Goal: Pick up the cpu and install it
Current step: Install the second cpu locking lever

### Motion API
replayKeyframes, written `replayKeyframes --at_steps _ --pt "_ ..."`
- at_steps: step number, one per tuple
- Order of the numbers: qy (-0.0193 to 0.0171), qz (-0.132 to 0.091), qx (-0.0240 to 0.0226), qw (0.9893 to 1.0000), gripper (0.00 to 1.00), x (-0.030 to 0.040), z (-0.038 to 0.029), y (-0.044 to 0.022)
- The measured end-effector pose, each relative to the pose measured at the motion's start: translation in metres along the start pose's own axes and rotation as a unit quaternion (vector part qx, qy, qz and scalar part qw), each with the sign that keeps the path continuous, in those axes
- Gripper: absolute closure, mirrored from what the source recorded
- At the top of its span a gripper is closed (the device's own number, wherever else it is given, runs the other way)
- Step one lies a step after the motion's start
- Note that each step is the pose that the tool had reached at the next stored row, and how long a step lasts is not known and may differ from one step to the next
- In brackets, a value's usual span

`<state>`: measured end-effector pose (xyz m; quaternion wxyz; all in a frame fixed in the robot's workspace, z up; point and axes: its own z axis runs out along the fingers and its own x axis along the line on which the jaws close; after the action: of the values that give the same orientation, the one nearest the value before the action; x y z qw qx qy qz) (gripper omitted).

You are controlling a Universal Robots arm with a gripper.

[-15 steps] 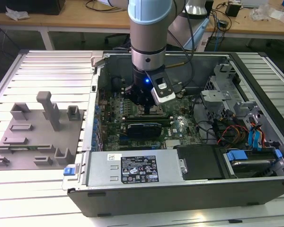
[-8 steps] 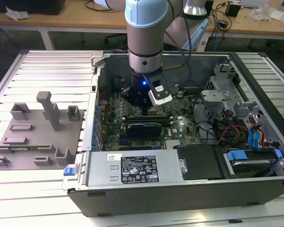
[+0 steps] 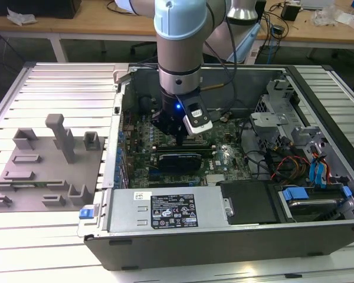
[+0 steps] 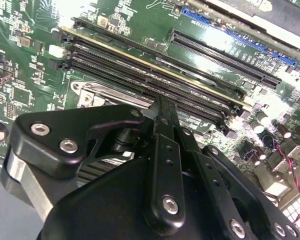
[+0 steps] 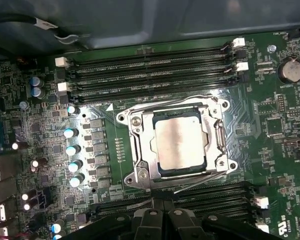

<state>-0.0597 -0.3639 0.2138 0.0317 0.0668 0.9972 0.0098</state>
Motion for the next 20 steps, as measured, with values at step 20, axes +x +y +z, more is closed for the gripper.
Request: replayKeyframes --at_steps 20 --pt "0.0051 -0.036 -0.0302 0.9989 0.89 0.0111 0.0060 -0.0071"
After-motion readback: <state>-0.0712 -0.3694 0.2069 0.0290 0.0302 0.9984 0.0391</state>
